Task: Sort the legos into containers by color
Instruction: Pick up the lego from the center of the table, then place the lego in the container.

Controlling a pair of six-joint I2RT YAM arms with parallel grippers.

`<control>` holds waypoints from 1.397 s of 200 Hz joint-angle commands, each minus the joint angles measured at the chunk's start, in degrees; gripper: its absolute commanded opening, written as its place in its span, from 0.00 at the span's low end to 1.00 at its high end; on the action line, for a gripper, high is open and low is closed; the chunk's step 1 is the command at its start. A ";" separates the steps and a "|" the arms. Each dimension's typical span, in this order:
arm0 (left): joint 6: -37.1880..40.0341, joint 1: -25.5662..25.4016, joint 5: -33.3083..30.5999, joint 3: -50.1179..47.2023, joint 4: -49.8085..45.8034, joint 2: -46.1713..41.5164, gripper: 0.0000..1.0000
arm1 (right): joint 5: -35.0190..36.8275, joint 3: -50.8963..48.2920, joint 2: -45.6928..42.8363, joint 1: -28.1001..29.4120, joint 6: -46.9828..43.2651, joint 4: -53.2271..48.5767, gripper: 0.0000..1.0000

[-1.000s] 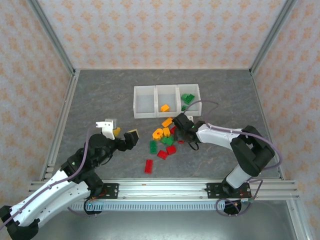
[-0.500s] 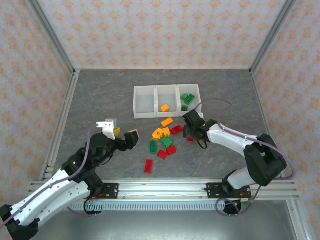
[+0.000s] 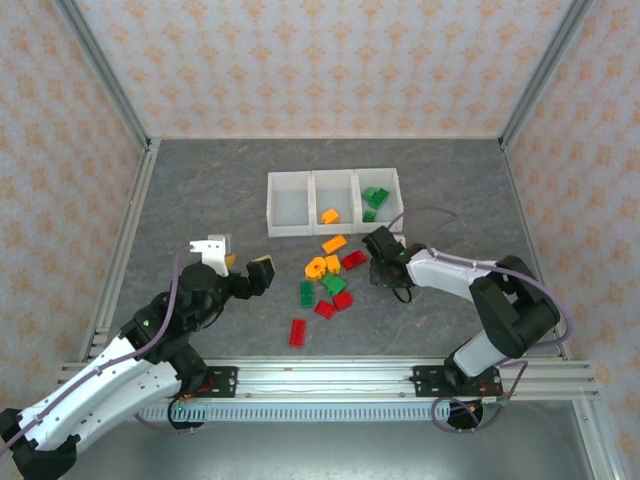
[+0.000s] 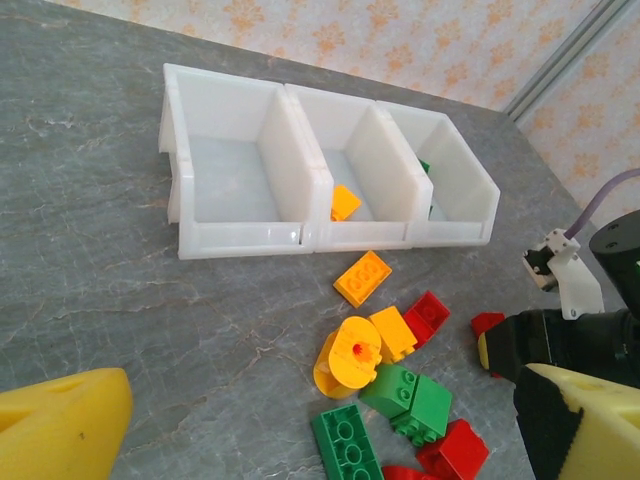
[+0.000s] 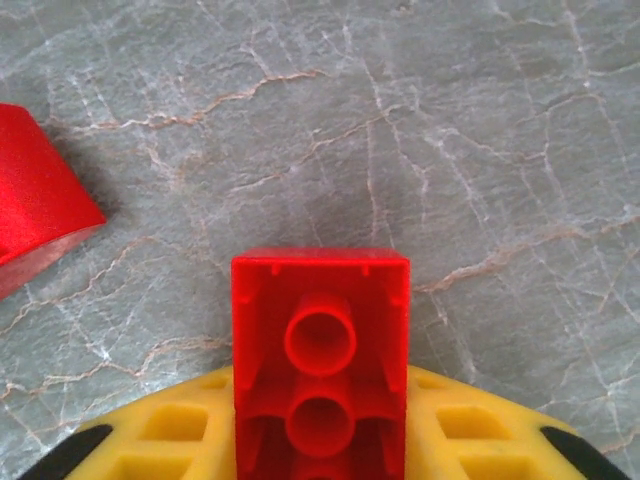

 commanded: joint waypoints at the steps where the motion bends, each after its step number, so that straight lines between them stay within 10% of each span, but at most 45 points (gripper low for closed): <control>1: 1.42 0.17 -1.16 0.84 -1.09 -0.15 0.99 | 0.96 2.11 0.42 0.15 -0.36 -0.04 0.25; 87: 1.77 0.20 0.32 -0.43 0.58 -3.25 0.99 | -0.83 16.15 -5.00 0.24 -6.16 0.72 0.14; 279: 2.48 0.12 0.06 -0.98 1.37 -4.51 0.99 | -23.21 60.47 37.57 5.07 -8.93 7.37 0.17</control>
